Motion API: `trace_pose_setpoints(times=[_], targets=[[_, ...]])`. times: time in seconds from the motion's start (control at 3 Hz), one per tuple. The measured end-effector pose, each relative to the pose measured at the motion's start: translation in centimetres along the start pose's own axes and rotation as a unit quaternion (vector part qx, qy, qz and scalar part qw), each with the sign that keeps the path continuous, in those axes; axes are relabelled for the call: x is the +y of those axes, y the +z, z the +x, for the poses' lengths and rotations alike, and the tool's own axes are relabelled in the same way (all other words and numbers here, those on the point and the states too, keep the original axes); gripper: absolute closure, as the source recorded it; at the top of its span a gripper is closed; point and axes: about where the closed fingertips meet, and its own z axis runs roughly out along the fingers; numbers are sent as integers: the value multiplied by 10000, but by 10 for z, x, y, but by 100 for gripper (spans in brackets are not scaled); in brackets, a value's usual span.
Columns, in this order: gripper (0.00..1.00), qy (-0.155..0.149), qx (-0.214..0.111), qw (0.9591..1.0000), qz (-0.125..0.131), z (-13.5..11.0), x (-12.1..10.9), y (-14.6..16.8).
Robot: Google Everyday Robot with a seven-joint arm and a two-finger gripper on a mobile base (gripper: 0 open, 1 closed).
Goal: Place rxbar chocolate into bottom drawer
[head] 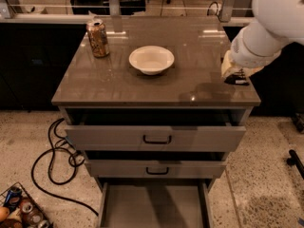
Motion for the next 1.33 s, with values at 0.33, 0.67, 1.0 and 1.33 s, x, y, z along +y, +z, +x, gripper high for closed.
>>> trace_pose_setpoints(times=[0.33, 0.67, 1.0, 1.33], targets=[[100, -181, -235, 9995, -62, 17, -4, -42], [100, -487, -217, 9986, -66, 41, -8, -65], [100, -937, -137, 9955, -16, 75, -15, -80], [100, -1541, -31, 9880, -99, 123, -27, -89]])
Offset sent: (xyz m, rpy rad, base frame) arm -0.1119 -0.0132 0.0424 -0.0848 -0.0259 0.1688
